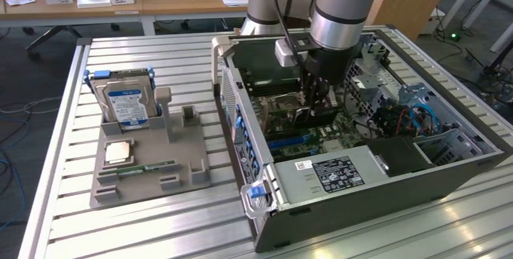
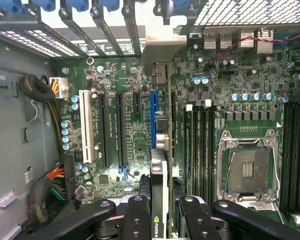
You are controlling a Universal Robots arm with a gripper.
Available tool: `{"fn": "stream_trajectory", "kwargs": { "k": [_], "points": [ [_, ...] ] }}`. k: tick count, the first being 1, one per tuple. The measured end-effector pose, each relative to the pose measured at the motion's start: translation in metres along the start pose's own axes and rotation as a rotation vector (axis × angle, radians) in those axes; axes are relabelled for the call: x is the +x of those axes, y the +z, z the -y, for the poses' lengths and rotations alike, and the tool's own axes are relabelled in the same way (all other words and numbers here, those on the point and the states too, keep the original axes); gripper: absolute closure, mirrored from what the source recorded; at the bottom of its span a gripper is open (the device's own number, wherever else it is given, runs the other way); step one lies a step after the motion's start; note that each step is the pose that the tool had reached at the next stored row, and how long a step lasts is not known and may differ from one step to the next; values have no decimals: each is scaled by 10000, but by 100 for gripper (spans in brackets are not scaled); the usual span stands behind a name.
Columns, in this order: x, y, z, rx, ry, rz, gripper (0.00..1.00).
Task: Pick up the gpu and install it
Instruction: 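Insert the gpu into the slot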
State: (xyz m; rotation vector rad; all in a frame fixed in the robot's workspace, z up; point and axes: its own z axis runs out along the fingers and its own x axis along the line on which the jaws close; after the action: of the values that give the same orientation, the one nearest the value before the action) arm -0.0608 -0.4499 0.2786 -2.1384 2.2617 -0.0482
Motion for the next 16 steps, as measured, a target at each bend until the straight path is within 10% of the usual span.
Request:
{"fn": "stream_trajectory", "kwargs": {
  "k": [16],
  "points": [
    [35, -4, -93, 46, 0, 3, 73]
  ]
}}
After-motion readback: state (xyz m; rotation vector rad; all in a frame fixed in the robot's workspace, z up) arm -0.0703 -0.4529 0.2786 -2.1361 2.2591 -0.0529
